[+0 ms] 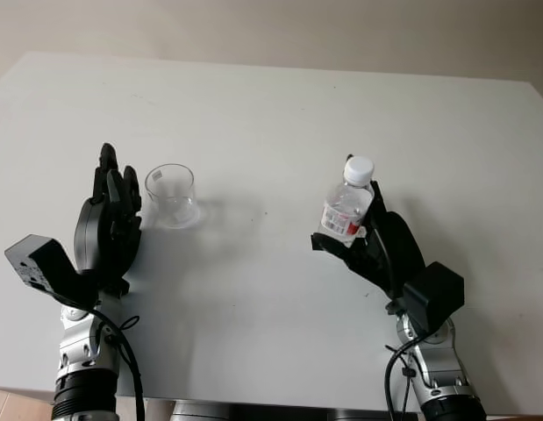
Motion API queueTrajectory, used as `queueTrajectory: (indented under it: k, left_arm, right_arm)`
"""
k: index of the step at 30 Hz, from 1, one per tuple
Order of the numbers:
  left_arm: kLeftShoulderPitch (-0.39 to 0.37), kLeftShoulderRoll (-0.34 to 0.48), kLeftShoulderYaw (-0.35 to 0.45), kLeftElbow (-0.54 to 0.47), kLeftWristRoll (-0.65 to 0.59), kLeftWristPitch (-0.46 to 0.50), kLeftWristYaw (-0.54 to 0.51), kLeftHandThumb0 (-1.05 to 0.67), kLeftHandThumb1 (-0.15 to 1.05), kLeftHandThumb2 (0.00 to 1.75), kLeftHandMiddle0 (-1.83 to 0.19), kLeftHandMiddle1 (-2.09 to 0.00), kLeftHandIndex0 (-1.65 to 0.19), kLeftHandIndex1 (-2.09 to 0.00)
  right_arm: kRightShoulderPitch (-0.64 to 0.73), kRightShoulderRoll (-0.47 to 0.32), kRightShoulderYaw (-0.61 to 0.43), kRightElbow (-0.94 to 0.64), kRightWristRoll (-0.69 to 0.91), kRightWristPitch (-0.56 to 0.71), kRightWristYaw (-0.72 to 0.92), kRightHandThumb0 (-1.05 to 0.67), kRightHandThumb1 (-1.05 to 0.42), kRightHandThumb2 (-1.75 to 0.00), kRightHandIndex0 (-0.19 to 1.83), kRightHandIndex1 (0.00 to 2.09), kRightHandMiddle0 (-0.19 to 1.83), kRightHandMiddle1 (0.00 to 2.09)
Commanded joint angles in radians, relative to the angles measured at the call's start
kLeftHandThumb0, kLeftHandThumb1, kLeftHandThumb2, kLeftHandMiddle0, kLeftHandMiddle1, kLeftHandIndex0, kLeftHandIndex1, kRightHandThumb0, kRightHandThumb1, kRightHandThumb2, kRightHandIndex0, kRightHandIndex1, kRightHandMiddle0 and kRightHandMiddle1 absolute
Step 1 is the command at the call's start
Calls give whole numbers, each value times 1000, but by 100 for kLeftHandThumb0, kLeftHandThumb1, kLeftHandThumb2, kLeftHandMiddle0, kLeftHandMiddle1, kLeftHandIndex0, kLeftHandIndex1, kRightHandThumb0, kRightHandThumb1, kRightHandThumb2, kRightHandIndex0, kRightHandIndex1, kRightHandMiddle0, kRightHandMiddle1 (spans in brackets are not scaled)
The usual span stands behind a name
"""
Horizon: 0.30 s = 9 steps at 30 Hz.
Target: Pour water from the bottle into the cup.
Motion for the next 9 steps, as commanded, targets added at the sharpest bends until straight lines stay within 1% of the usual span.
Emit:
queueTrajectory:
  k: [1, 6, 9]
  left_arm:
    - [-2, 7, 1, 7, -4, -4, -6, -86, 105, 64, 19, -1, 19, 0]
    - [-2, 11, 1, 4, -3, -2, -8, -86, 105, 64, 19, -1, 19, 0]
    - [11, 9, -2, -24, -2, 10, -2, -86, 105, 65, 19, -1, 19, 0]
  right_arm:
    - [46, 19, 2, 41, -5, -25, -18, -93, -97, -5, -19, 0, -19, 0]
    - [40, 18, 9, 49, -27, -35, -56, -93, -99, -6, -19, 0, -19, 0]
    - [47, 19, 16, 31, -34, -22, -60, -92, -99, -6, -19, 0, -19, 0]
